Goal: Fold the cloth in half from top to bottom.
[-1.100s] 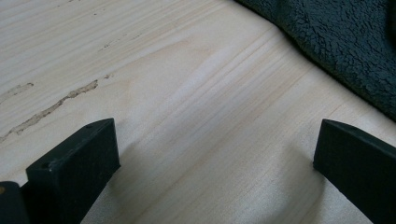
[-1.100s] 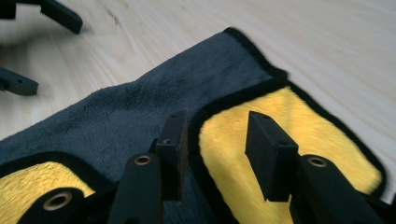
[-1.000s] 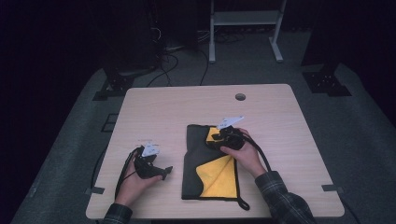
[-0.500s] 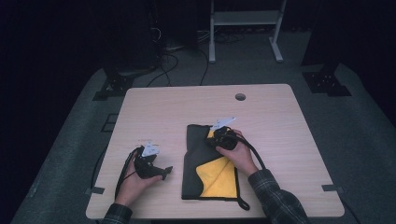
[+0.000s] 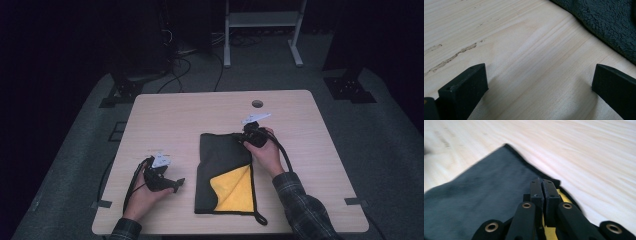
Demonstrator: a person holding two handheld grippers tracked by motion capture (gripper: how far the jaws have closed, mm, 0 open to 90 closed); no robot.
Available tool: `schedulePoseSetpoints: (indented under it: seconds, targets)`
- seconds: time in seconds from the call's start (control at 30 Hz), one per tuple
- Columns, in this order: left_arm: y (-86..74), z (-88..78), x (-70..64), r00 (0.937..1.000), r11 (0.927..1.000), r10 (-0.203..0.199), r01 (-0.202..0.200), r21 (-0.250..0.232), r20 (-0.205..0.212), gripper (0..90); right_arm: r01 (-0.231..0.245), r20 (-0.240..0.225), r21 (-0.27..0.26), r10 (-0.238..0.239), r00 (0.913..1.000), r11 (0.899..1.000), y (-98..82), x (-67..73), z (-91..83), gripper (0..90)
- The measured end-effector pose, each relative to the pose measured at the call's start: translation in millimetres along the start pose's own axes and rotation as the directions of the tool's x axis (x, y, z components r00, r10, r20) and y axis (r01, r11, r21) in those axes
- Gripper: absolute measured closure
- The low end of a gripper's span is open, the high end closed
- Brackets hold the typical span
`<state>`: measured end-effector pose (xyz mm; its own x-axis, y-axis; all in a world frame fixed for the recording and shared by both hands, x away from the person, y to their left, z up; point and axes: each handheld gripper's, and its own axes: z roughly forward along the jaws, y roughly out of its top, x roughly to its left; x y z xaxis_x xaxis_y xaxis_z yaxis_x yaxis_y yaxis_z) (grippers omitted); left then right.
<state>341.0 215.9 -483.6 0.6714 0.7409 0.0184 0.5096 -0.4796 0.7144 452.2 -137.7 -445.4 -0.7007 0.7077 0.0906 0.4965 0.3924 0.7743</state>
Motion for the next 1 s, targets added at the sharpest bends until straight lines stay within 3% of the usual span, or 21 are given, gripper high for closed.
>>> schedulePoseSetpoints:
  seconds: [0.17,0.4,0.5,0.6,0.8,0.9,1.0]
  targets:
    - [-0.1,0.2,-0.1,1.0000,1.0000,-0.001,0.001,-0.002,-0.001,0.0,-0.041,0.052,0.014,0.040,0.9978,0.999,-3.8,-20.9,-0.1,86.9]
    - [-0.1,0.2,-0.1,1.0000,1.0000,-0.001,0.001,-0.002,-0.001,0.0,-0.074,0.102,0.054,0.068,0.9925,0.996,-14.8,-38.8,7.0,85.3]
    - [-0.1,0.2,-0.1,1.0000,1.0000,-0.001,0.001,-0.002,-0.001,0.0,-0.078,0.131,0.071,0.069,0.9890,0.994,-19.9,-41.7,9.9,77.9]
    - [-0.1,0.2,-0.1,1.0000,1.0000,0.000,0.000,-0.002,-0.001,0.0,-0.084,0.154,0.048,0.075,0.9852,0.995,-20.0,-43.1,5.5,69.0]
    - [0.0,0.0,-0.1,1.0000,1.0000,0.000,0.000,0.000,0.000,0.0,-0.076,0.133,-0.011,0.077,0.9881,0.997,-15.5,-39.5,-15.6,65.2]
    - [0.1,0.0,-0.2,1.0000,1.0000,-0.001,0.001,0.001,-0.002,0.0,-0.082,0.059,-0.025,0.083,0.9948,0.996,-16.5,-30.4,-27.0,63.1]
    - [0.2,0.0,-0.2,1.0000,1.0000,-0.002,0.002,0.001,-0.002,0.0,-0.043,0.001,-0.027,0.043,0.9991,0.999,-21.5,-13.3,-32.9,62.0]
